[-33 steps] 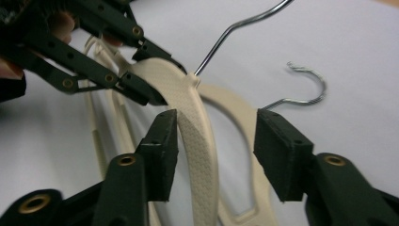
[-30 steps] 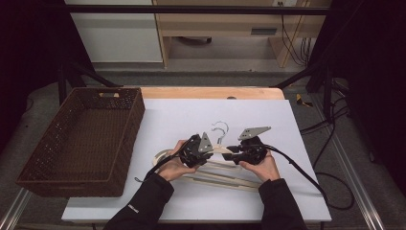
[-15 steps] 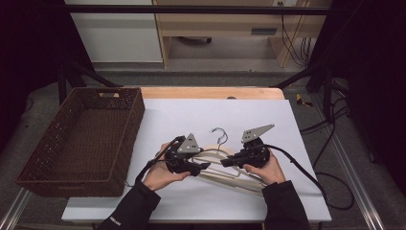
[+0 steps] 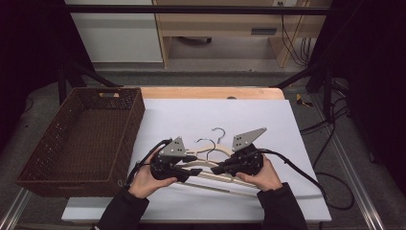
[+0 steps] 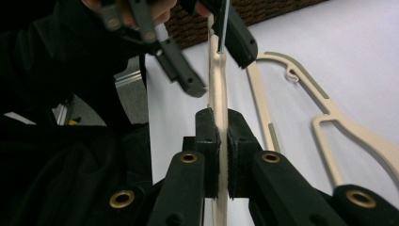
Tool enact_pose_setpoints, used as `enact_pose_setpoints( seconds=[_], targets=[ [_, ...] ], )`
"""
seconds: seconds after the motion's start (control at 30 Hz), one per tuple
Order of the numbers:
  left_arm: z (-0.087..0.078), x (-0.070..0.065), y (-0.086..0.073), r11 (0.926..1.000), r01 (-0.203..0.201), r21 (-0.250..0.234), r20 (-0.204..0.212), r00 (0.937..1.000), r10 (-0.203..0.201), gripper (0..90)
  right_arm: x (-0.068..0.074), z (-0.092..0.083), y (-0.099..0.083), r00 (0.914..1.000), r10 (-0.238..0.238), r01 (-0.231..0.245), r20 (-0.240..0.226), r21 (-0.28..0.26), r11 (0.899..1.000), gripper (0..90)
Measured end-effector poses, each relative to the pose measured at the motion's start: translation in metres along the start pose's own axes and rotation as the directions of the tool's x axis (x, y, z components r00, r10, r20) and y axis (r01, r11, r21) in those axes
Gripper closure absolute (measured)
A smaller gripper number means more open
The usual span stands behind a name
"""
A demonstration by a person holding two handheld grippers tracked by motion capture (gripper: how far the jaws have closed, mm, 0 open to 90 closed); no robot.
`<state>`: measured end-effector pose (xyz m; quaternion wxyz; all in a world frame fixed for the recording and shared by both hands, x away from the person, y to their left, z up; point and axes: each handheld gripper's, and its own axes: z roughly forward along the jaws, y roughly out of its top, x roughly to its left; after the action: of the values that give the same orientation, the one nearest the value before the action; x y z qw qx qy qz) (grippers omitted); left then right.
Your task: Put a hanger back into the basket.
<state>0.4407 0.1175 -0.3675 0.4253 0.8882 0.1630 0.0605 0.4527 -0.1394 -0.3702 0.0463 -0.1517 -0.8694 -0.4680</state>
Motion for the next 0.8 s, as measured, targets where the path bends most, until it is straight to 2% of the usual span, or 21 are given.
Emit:
enact_pose_setpoints(
  seconds=[0.07,0.1,0.13,0.17,0.27,0.3,0.33,0.37,0.47,0.53,0.6,0.63,0.7,0.73,0.8],
  targets=[
    [0.0,0.0,-0.001,0.9996,-0.007,0.026,-0.005,1.0,0.007,70.3,0.002,0.002,0.0,0.9999,-0.01,0.01,-0.005,0.013,1.0,86.0],
    [0.0,0.0,-0.001,0.9996,-0.007,0.026,-0.005,1.0,0.007,71.0,0.002,0.002,0.0,0.9999,-0.012,0.012,-0.01,0.019,1.0,86.0],
    [0.0,0.0,-0.003,0.9995,0.0,0.032,0.02,0.9998,0.0,71.6,0.002,0.003,0.0,0.9997,-0.017,0.017,-0.015,0.018,1.0,85.9],
    [0.001,0.0,-0.004,0.9993,0.001,0.037,0.026,0.9997,-0.001,72.2,0.003,0.003,0.0,0.9997,-0.018,0.019,-0.018,0.021,1.0,85.8],
    [-0.001,-0.002,-0.005,0.9984,-0.018,0.054,0.035,0.9992,0.016,74.5,0.003,0.005,0.0,0.9996,-0.019,0.02,-0.018,0.032,0.999,84.5],
    [-0.001,-0.002,-0.005,0.9984,-0.018,0.054,0.035,0.9992,0.016,76.1,0.003,0.005,0.0,0.9997,-0.023,0.023,-0.009,0.027,0.999,82.6],
    [-0.003,-0.003,-0.005,0.999,-0.009,0.045,0.056,0.9984,0.007,76.1,0.003,0.005,0.0,0.9997,-0.023,0.023,-0.009,0.027,0.999,82.6],
    [-0.004,-0.004,-0.005,0.9994,-0.001,0.035,0.066,0.9978,-0.001,79.1,0.004,0.003,0.0,0.9994,-0.029,0.029,0.02,0.014,0.999,78.0],
    [-0.008,-0.008,-0.003,0.9998,0.015,0.013,0.073,0.9972,-0.016,82.2,0.006,0.002,0.002,0.9975,-0.036,0.036,0.061,-0.005,0.999,71.5],
    [-0.01,-0.01,-0.002,0.9999,0.006,0.012,0.06,0.9982,-0.007,83.9,0.009,0.002,0.003,0.9927,-0.058,0.06,0.106,-0.015,0.998,66.4],
    [-0.011,-0.012,-0.002,1.0,0.006,-0.005,0.043,0.999,-0.006,85.4,0.013,0.003,0.005,0.9834,-0.086,0.09,0.16,-0.022,0.996,61.0],
    [-0.012,-0.012,-0.002,0.9999,0.012,-0.011,0.039,0.9992,-0.012,85.8,0.014,0.003,0.005,0.9784,-0.089,0.098,0.186,-0.037,0.994,57.4],
    [-0.014,-0.012,-0.003,0.999,0.032,-0.03,0.023,0.9992,-0.031,85.9,0.016,0.0,0.006,0.9735,-0.088,0.102,0.211,-0.055,0.993,52.4],
    [-0.018,-0.011,-0.003,0.9985,0.039,-0.039,-0.001,0.9992,-0.039,85.9,0.016,-0.003,0.006,0.9695,-0.093,0.11,0.227,-0.064,0.992,49.8],
    [-0.024,-0.009,-0.004,0.9957,0.068,-0.063,-0.04,0.9967,-0.071,86.0,0.019,-0.011,0.006,0.955,-0.091,0.123,0.283,-0.1,0.987,42.5]
  ],
)
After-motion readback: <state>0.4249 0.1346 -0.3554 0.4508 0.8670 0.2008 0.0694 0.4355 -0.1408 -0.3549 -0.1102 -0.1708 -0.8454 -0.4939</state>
